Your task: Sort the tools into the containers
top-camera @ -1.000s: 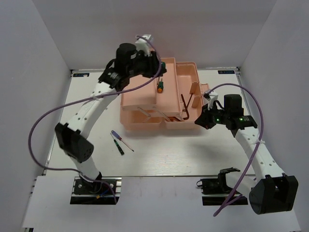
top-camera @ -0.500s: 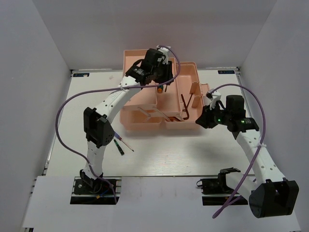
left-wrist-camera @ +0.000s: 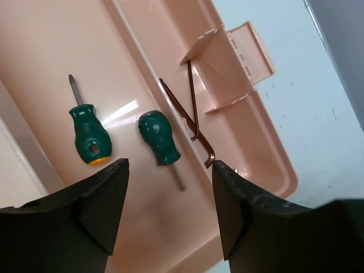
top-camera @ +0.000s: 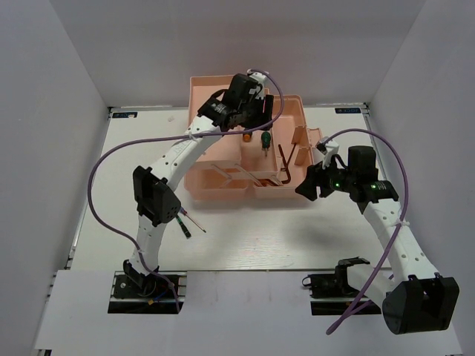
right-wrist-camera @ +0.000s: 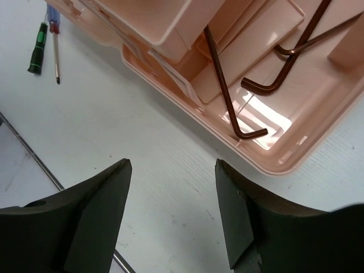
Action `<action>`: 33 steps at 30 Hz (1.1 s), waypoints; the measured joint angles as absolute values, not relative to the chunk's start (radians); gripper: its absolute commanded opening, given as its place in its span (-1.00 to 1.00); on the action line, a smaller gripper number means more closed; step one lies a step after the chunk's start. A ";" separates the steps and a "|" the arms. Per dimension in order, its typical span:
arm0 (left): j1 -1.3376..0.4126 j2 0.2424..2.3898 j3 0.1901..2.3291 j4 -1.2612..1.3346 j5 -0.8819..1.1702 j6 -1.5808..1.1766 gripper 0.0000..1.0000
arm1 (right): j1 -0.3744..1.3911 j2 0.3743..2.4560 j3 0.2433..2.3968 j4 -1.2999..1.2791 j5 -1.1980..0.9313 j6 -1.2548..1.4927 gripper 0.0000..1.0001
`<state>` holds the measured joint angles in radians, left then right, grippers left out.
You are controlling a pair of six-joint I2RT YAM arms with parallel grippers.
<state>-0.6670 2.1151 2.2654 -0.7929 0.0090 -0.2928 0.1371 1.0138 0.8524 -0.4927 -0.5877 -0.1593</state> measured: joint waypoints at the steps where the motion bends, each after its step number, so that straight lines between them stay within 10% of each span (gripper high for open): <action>1: -0.667 2.115 2.279 -0.798 0.009 -0.293 0.41 | 0.137 1.014 0.852 -0.494 -0.599 -0.164 0.34; 4: -0.667 2.115 2.310 -0.805 0.009 -0.292 0.32 | 0.138 1.014 0.852 -0.500 -0.641 -0.191 0.04; 9: -0.671 1.983 2.166 -0.786 -0.019 -0.295 -0.71 | 0.194 1.016 0.855 -0.506 -0.733 -0.255 -0.56; 17: -0.679 1.085 1.370 -0.767 -0.226 -0.406 0.12 | 0.678 1.173 0.957 -0.498 -0.554 -0.348 -0.78; 19: -0.679 0.915 1.252 -0.802 -0.287 -0.471 0.33 | 0.808 1.263 1.005 -0.498 -0.466 -0.355 -0.53; 33: -0.678 0.476 0.870 -1.138 -0.486 -0.874 0.39 | 1.234 1.726 1.221 -0.353 0.130 -0.256 -0.34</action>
<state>-0.6781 0.4759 0.8703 -1.1378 -0.4858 -0.8738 1.2343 1.7264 1.2213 -0.3527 0.1295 -0.2562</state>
